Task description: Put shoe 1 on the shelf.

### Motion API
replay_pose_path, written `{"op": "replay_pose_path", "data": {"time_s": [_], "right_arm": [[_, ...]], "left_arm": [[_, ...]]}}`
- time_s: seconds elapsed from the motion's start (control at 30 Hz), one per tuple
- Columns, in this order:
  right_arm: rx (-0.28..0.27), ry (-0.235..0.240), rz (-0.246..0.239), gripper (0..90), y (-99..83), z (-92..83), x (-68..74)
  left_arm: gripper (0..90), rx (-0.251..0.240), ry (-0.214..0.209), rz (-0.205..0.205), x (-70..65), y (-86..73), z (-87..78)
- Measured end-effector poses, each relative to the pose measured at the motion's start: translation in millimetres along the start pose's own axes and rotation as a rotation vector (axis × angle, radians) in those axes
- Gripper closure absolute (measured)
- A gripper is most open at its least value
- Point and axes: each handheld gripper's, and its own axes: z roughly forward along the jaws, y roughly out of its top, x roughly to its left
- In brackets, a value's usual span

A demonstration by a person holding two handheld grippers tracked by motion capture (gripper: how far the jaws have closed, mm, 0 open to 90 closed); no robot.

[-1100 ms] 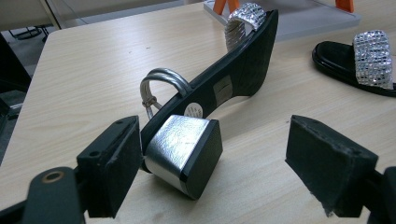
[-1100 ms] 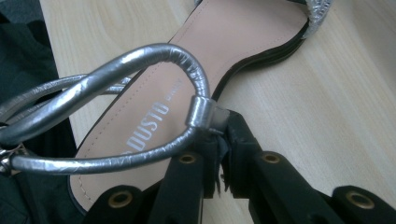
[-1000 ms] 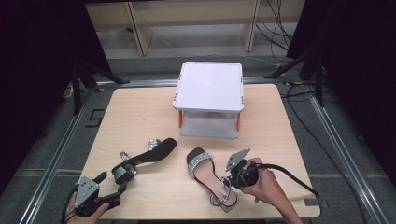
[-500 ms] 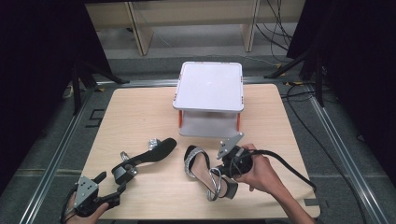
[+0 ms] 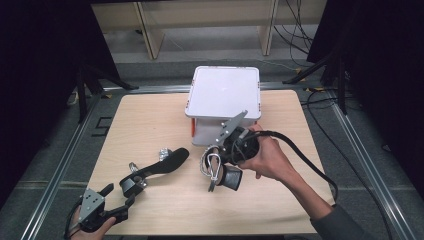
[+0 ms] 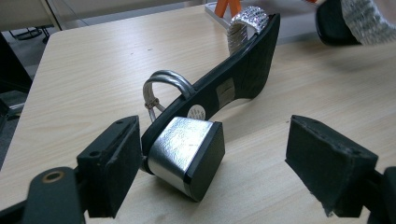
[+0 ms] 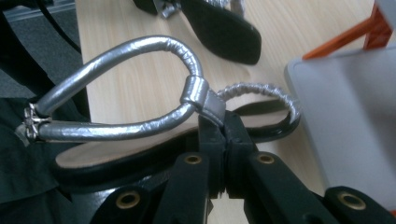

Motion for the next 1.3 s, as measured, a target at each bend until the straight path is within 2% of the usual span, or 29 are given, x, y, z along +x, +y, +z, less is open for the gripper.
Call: {"op": "replay_pose_path", "data": {"time_s": [0.03, 0.1, 0.13, 0.2, 0.23, 0.47, 0.5, 0.53, 0.6, 0.63, 0.73, 0.77, 0.9, 0.93, 0.97, 1.0, 1.03, 1.2, 1.27, 1.3], "right_arm": [[-0.021, -0.016, -0.04, 88.9, 7.1, -2.1, -1.4], [-0.039, 0.0, -0.042, 88.9, 18.4, -6.8, -0.6], [-0.039, 0.0, -0.042, 88.9, 18.4, -6.8, -0.6], [-0.064, 0.003, -0.058, 88.9, 36.7, -13.2, 0.8], [-0.059, 0.014, -0.033, 88.9, 40.7, -14.7, 2.7], [-0.069, 0.006, -0.054, 88.9, 82.1, -21.1, -1.4], [-0.069, 0.006, -0.054, 88.9, 82.1, -21.1, -1.4], [-0.083, -0.01, -0.055, 88.9, 94.3, -23.4, -7.0], [-0.088, -0.015, -0.055, 88.9, 98.4, -24.4, -9.0], [-0.107, -0.035, -0.055, 88.9, 110.4, -28.3, -14.5], [-0.11, -0.058, -0.049, 88.9, 124.1, -33.7, -21.2], [-0.126, -0.08, -0.047, 88.9, 130.8, -36.5, -25.5], [-0.142, -0.116, -0.022, 88.9, 150.2, -48.0, -41.0], [-0.142, -0.116, -0.022, 88.9, 150.2, -48.0, -41.0], [-0.147, -0.148, -0.017, 88.8, 159.6, -53.3, -49.8], [-0.14, -0.157, -0.014, 88.9, 162.4, -55.6, -53.4], [-0.142, -0.172, -0.009, 88.9, 164.8, -56.8, -57.0], [-0.147, -0.25, 0.031, 88.8, 176.5, -58.7, -84.1], [-0.147, -0.29, 0.017, 88.8, 178.5, -57.6, -97.9], [-0.139, -0.296, 0.053, 88.9, 178.8, -55.9, -101.3]], "left_arm": [[18.0, 0.004, -0.003, 0.002, 0.5, 0.3, -0.2], [18.0, 0.01, 0.001, 0.004, 0.6, 0.6, -0.9], [18.0, 0.01, 0.001, 0.004, 0.6, 0.6, -0.9], [18.0, 0.002, 0.001, 0.002, 0.9, 0.4, -0.7], [18.0, 0.001, 0.0, 0.002, 0.8, 0.5, -0.6], [18.0, -0.002, 0.001, 0.008, 0.2, 0.5, -1.0], [18.0, -0.002, 0.001, 0.008, 0.2, 0.5, -1.0], [18.0, -0.001, 0.001, 0.007, 0.2, 0.2, -1.3], [18.0, -0.002, -0.002, 0.005, 0.7, 0.3, -1.1], [18.0, 0.0, -0.005, 0.004, 0.9, 0.5, -1.0], [18.0, -0.002, 0.0, 0.001, 0.4, 0.2, -1.4], [18.0, 0.0, -0.004, -0.005, 0.7, 0.3, -1.4], [18.0, -0.005, 0.001, 0.009, 1.0, 0.2, -1.8], [18.0, -0.005, 0.001, 0.009, 1.0, 0.2, -1.8], [18.0, -0.008, -0.002, 0.001, 1.2, 0.3, -1.3], [18.0, -0.008, -0.002, 0.003, 1.1, 0.4, -1.1], [18.0, 0.014, 0.007, 0.029, 2.1, 0.3, -2.0], [18.0, 0.003, -0.004, 0.01, 1.7, -0.5, -1.0], [18.0, -0.001, -0.006, 0.005, 1.2, -0.7, -1.5], [18.0, 0.004, 0.0, 0.01, 1.9, -0.4, -1.8]]}}
